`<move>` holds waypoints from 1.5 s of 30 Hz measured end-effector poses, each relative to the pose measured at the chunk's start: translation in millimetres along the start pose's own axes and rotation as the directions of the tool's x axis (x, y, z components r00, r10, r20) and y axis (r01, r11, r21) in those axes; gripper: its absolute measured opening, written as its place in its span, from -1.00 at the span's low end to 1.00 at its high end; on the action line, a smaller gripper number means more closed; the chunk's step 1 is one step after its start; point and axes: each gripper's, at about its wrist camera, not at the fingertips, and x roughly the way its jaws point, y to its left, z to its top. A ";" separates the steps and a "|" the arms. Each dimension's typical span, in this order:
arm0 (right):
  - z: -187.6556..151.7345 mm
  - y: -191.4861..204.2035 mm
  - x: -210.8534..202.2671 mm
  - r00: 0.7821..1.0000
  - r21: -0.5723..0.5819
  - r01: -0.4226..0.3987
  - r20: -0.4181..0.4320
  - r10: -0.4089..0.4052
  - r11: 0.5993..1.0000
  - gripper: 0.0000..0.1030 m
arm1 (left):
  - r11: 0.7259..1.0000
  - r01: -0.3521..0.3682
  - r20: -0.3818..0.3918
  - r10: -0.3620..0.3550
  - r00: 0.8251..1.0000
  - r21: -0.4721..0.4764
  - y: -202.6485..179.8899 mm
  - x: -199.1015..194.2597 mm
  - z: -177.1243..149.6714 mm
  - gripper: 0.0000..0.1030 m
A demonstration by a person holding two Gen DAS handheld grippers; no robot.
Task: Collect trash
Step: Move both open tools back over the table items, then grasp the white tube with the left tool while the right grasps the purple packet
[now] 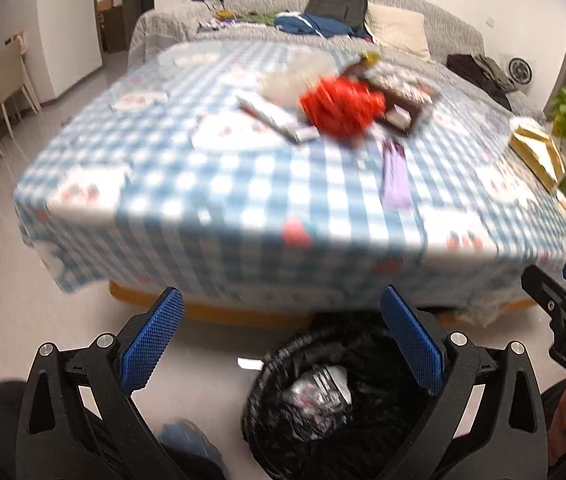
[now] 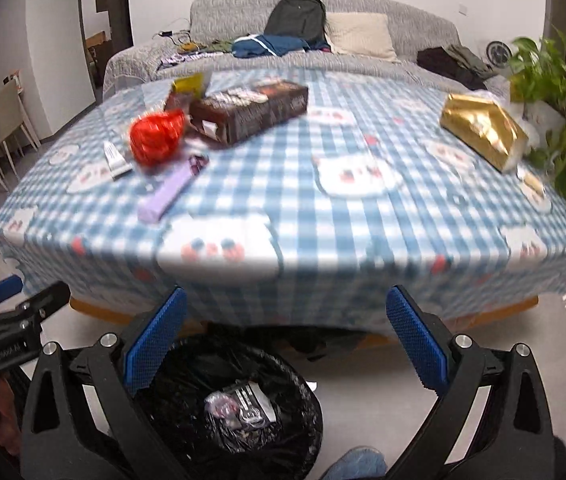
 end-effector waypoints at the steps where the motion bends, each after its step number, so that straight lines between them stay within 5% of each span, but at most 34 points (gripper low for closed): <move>1: 4.8 1.1 -0.8 1.000 -0.001 -0.003 0.007 0.003 1.000 0.86 | 1.000 -0.007 0.012 0.007 1.000 -0.002 2.5 -1.2 8.5 0.89; 18: 85.1 75.0 48.4 0.999 -0.102 -0.035 0.008 0.036 0.994 0.86 | 0.995 -0.077 0.014 0.078 0.997 -0.067 29.6 57.8 127.2 0.88; 32: 84.3 84.1 112.2 0.991 -0.084 -0.088 -0.110 0.078 0.993 0.64 | 0.988 -0.131 -0.065 0.126 0.990 -0.082 29.3 130.5 153.9 0.83; 36: 84.3 85.2 118.0 0.986 -0.079 -0.110 -0.132 0.099 0.991 0.37 | 0.988 -0.123 -0.074 0.116 0.990 -0.093 31.7 134.7 154.5 0.66; 41: 84.0 84.0 120.0 0.988 -0.079 -0.097 -0.131 0.086 0.992 0.03 | 0.992 -0.115 -0.067 0.112 0.991 -0.058 26.6 130.6 152.9 0.20; 45: 84.2 82.3 116.8 0.987 -0.074 -0.106 -0.125 0.096 0.992 -0.57 | 0.994 -0.099 -0.077 0.096 0.992 -0.037 23.6 126.0 150.6 -0.33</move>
